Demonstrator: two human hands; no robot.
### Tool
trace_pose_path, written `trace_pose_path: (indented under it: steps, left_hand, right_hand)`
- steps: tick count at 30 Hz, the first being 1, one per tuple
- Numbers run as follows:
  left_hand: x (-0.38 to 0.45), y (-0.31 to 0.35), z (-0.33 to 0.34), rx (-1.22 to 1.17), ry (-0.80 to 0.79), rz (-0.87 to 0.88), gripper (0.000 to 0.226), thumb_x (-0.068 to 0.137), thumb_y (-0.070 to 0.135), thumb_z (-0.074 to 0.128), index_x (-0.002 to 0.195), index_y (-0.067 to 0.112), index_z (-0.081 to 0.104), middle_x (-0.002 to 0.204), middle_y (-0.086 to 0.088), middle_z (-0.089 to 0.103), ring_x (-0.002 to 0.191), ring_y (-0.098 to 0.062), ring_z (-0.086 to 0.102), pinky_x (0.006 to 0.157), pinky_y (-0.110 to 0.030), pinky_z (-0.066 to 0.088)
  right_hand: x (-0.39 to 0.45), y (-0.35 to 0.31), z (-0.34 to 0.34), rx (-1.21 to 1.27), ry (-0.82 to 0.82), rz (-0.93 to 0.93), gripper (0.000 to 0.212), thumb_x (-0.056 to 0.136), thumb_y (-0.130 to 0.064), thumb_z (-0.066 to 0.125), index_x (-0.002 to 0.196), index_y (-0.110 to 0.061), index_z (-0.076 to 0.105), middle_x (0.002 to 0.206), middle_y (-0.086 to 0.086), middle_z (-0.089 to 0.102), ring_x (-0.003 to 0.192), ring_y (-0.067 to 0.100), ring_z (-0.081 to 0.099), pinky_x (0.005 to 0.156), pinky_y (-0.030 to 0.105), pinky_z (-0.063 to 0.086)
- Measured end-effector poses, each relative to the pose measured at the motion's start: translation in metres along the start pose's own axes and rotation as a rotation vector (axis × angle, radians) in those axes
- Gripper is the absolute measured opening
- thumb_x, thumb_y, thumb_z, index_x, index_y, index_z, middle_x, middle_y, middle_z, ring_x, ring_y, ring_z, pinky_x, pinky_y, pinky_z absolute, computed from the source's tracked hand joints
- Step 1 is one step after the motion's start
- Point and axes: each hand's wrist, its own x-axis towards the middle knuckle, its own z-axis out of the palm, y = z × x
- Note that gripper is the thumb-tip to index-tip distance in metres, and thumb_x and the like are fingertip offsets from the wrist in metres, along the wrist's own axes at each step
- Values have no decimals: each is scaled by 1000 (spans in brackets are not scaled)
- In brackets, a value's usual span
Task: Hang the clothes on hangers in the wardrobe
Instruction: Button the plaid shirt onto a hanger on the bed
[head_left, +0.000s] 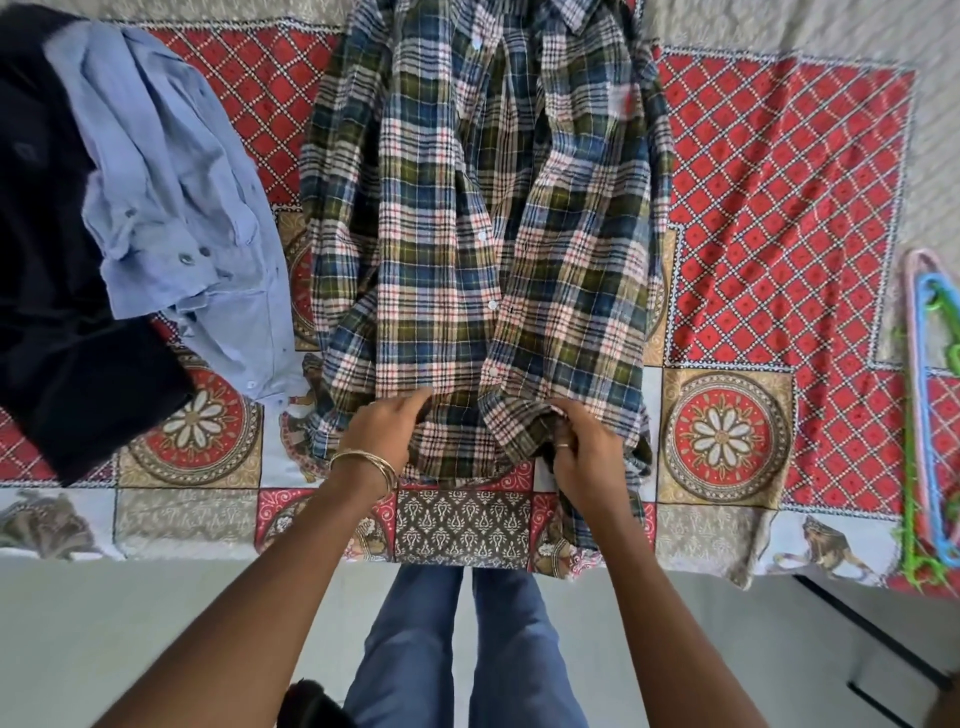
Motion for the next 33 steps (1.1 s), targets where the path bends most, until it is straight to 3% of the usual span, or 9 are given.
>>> trace_pose_path:
  steps: [3, 8, 11, 13, 15, 18, 23, 27, 33]
  left_hand:
    - [0, -7, -15, 130, -210, -146, 39, 100, 17, 30, 137, 23, 44, 128, -15, 56, 108, -33, 58, 91, -42, 48]
    - [-3, -3, -45, -66, -736, -365, 35, 86, 23, 64, 117, 9, 57, 119, -16, 57, 82, -27, 57, 87, -35, 49]
    - [3, 4, -49, 122, -706, -294, 37, 93, 22, 60, 124, 5, 53, 102, -15, 67, 71, -26, 61, 68, -31, 54]
    - [10, 8, -43, 129, -387, -174, 29, 93, 26, 58, 117, 9, 60, 93, -12, 67, 72, -25, 63, 65, -31, 55]
    - [22, 17, -37, -112, -49, -25, 15, 93, 27, 57, 101, 20, 67, 85, -5, 68, 67, -19, 61, 61, -28, 52]
    - [26, 40, -35, -533, 124, 74, 21, 94, 11, 54, 102, 20, 71, 90, -1, 72, 71, -13, 65, 66, -20, 50]
    - [65, 45, -12, -428, 163, -46, 28, 88, 0, 55, 108, 11, 71, 110, -9, 68, 104, -26, 61, 95, -28, 46]
    - [77, 42, 5, -332, 207, -94, 21, 85, 9, 65, 104, 13, 72, 107, -8, 66, 101, -25, 61, 93, -33, 48]
    - [81, 46, 5, -114, 95, -122, 12, 89, 22, 63, 95, 15, 70, 97, -9, 67, 90, -31, 65, 75, -41, 56]
  right_hand:
    - [-12, -4, 4, -307, -300, 38, 29, 93, -12, 49, 120, -16, 60, 85, 0, 64, 66, 17, 55, 53, 20, 38]
    - [-26, -16, 8, -657, -767, 202, 29, 91, -27, 54, 116, -13, 56, 113, 8, 64, 105, 31, 62, 87, 40, 50]
    - [-6, -18, 13, -626, -987, 264, 46, 83, -37, 68, 118, -11, 54, 121, 12, 60, 110, 34, 58, 94, 47, 49]
    - [10, -27, 13, -482, -895, 243, 35, 86, -37, 65, 109, -11, 56, 112, 11, 61, 100, 32, 60, 88, 43, 52]
    - [29, -38, 20, -273, -565, 183, 14, 93, -22, 56, 98, -9, 60, 98, 8, 64, 87, 27, 62, 73, 34, 54]
    - [43, -58, 36, -24, -226, 224, 9, 94, -13, 58, 101, -9, 62, 91, 5, 67, 80, 19, 63, 63, 21, 47]
    - [63, -55, 75, -147, -213, 313, 40, 89, -28, 67, 120, -6, 53, 121, 12, 55, 109, 31, 54, 83, 39, 49]
    - [60, -51, 88, -375, -243, 321, 46, 94, -19, 60, 133, -5, 41, 141, 16, 39, 126, 36, 41, 91, 42, 49]
    - [56, -34, 94, 64, 29, 486, 21, 89, -12, 65, 110, -8, 68, 107, 9, 65, 86, 22, 64, 77, 37, 56]
